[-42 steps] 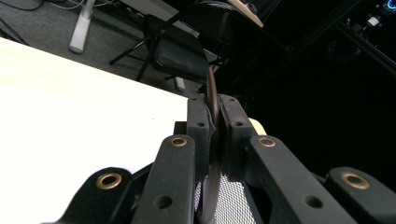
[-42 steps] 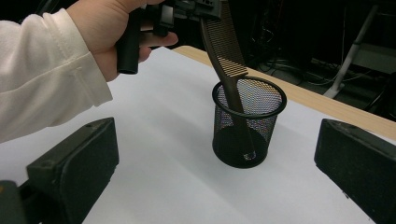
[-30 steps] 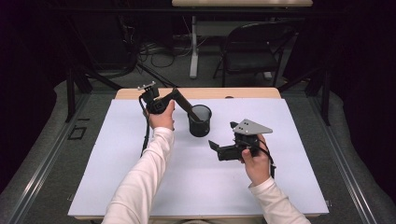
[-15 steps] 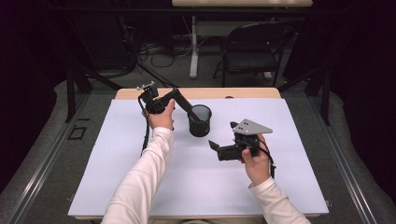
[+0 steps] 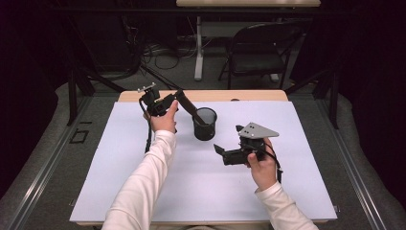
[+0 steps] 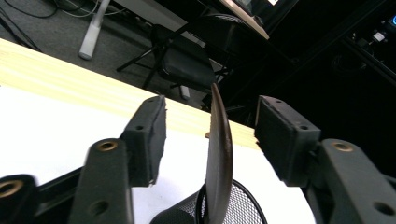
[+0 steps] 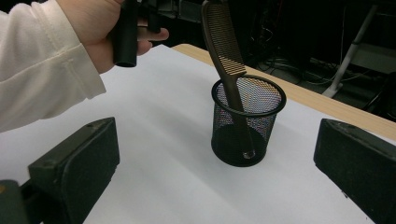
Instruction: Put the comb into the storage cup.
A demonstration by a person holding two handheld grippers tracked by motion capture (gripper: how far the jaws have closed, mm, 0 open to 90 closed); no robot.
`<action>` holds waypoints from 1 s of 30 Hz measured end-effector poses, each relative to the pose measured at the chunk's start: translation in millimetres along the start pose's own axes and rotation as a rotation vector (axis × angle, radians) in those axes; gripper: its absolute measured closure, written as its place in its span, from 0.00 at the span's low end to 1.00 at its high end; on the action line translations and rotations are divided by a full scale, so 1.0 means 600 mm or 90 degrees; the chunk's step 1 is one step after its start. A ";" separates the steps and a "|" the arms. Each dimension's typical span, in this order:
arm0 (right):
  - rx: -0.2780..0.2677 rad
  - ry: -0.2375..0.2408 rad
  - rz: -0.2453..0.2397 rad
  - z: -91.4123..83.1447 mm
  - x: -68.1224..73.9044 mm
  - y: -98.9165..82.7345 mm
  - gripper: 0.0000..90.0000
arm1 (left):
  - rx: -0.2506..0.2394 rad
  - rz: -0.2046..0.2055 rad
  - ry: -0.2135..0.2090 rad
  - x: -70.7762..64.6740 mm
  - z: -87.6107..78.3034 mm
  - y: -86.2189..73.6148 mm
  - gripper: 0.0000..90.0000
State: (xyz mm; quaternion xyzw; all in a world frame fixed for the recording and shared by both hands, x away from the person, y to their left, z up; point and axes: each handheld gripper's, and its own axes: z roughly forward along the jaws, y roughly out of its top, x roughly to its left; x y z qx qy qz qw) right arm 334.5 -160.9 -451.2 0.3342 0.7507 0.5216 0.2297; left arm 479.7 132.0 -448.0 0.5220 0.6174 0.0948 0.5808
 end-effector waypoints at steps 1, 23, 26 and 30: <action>0.000 0.000 0.000 0.000 0.000 0.000 0.00 | -0.003 0.000 -0.001 0.001 -0.001 0.001 0.44; 0.005 -0.002 -0.003 0.002 -0.001 -0.002 0.00 | -0.020 -0.004 -0.007 0.010 -0.023 0.022 0.29; 0.006 -0.002 -0.002 0.001 -0.001 -0.002 0.00 | -0.026 -0.003 -0.011 0.010 -0.025 0.023 0.29; 0.005 -0.003 -0.002 0.001 -0.001 -0.002 0.00 | -0.034 0.005 -0.017 0.009 -0.029 0.026 0.29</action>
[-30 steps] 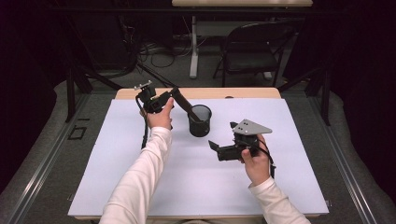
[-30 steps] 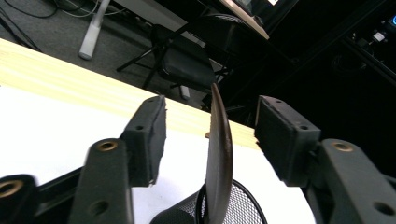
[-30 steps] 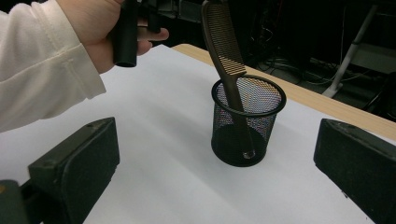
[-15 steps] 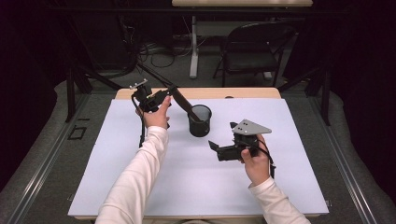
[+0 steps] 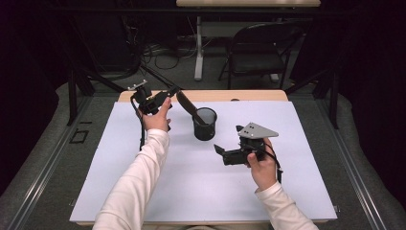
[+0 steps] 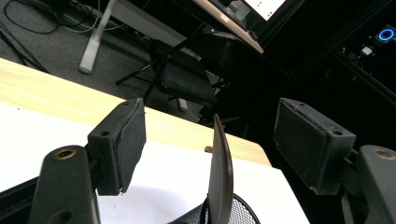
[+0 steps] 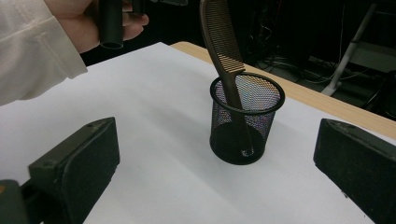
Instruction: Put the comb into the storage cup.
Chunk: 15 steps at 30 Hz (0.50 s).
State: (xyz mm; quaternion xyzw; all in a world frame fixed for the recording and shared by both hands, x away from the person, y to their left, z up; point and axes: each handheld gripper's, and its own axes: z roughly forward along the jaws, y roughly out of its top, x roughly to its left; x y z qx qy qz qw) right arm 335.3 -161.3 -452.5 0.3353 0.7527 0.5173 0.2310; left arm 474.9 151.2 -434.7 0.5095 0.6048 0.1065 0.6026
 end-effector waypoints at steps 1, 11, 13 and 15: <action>0.000 0.000 0.000 0.000 0.000 0.000 0.00 | -0.004 0.000 0.000 -0.001 -0.001 0.001 0.29; 0.000 -0.002 0.001 0.000 -0.001 0.000 0.00 | 0.015 0.012 0.009 0.005 -0.010 0.008 0.29; 0.001 -0.002 0.000 0.000 -0.001 0.000 0.00 | 0.014 0.007 0.013 0.005 -0.013 0.008 0.29; 0.001 -0.002 -0.001 0.000 -0.001 0.000 0.00 | 0.013 0.015 0.018 0.006 -0.016 0.009 0.29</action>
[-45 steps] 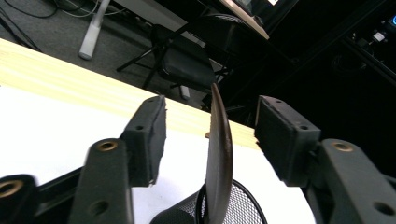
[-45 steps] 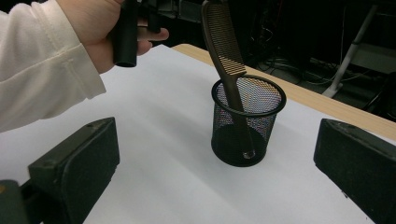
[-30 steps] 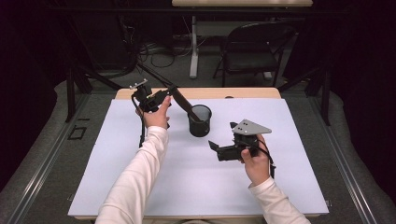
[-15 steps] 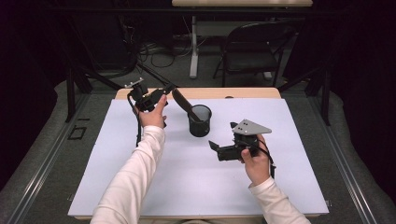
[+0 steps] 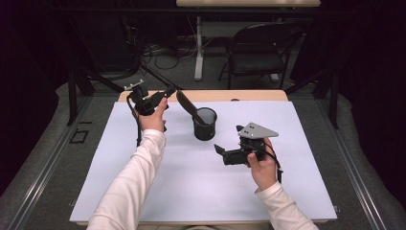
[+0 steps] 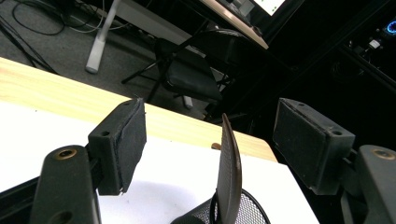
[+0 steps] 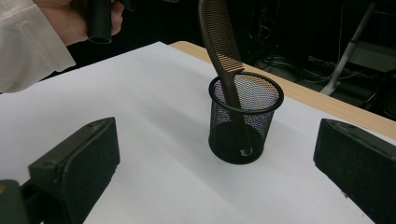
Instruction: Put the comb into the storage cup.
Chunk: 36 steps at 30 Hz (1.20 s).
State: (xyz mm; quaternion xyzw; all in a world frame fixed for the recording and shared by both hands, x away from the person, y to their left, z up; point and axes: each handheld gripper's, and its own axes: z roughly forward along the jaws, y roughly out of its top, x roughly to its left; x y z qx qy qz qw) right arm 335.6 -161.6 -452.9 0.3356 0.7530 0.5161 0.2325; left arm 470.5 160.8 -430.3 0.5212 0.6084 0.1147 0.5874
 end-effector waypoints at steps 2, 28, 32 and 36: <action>0.000 -0.001 0.001 0.000 0.000 0.000 0.00 | -0.001 0.004 -0.001 0.000 -0.002 0.001 0.29; -0.001 -0.003 0.001 -0.001 -0.001 0.000 0.00 | 0.008 0.014 -0.041 -0.007 -0.035 0.015 0.18; -0.002 -0.004 0.001 -0.001 -0.001 0.000 0.00 | 0.020 0.016 -0.044 -0.007 -0.036 0.013 0.18; -0.002 -0.003 0.000 -0.001 -0.001 0.000 0.00 | 0.021 0.023 -0.056 -0.009 -0.037 0.012 0.18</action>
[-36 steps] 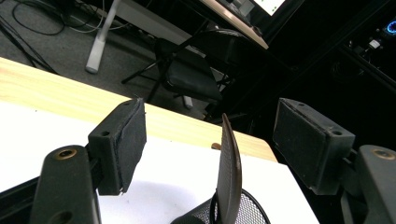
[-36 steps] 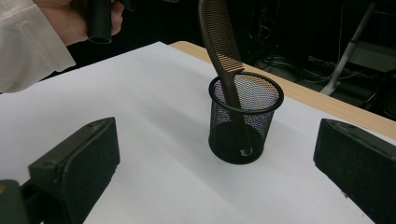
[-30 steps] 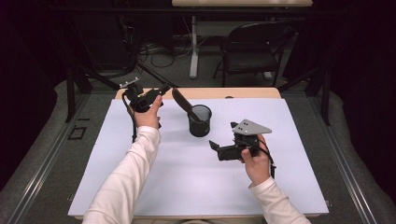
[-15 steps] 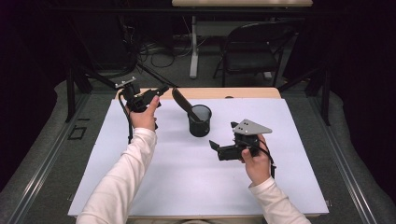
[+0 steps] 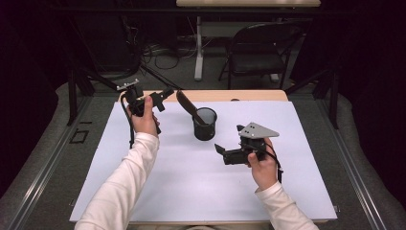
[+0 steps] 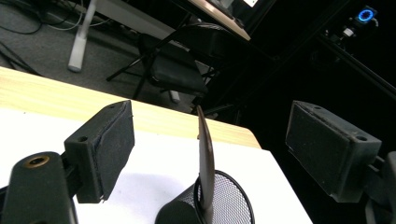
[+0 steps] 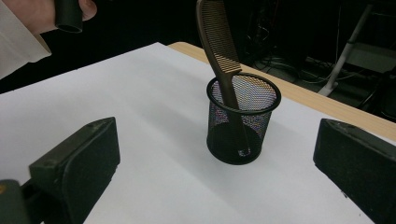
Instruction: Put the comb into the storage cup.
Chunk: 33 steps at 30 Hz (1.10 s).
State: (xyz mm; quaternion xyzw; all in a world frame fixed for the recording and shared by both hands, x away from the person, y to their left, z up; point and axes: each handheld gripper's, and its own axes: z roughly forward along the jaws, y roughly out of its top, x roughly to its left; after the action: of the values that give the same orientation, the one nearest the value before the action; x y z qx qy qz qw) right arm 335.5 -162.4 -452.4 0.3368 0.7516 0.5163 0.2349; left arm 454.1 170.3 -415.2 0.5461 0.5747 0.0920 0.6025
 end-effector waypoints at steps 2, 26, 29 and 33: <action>0.000 0.000 0.000 0.000 0.000 0.000 0.00 | 0.003 0.002 0.000 -0.002 -0.001 -0.001 0.18; 0.000 -0.001 0.000 -0.001 0.000 0.000 0.00 | 0.038 0.162 -0.055 -0.052 -0.012 -0.016 0.18; 0.000 -0.001 -0.002 -0.001 0.000 0.000 0.00 | 0.047 0.200 -0.064 -0.060 -0.015 -0.018 0.18; 0.000 -0.002 0.000 -0.001 0.000 0.000 0.00 | 0.059 0.242 -0.067 -0.070 -0.017 -0.022 0.18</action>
State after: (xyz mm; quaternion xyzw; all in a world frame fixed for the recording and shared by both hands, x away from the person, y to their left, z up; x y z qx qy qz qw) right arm 335.5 -162.8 -452.3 0.3375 0.7513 0.5157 0.2360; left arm 425.3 139.6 -397.8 0.6758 0.4324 0.1489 0.5781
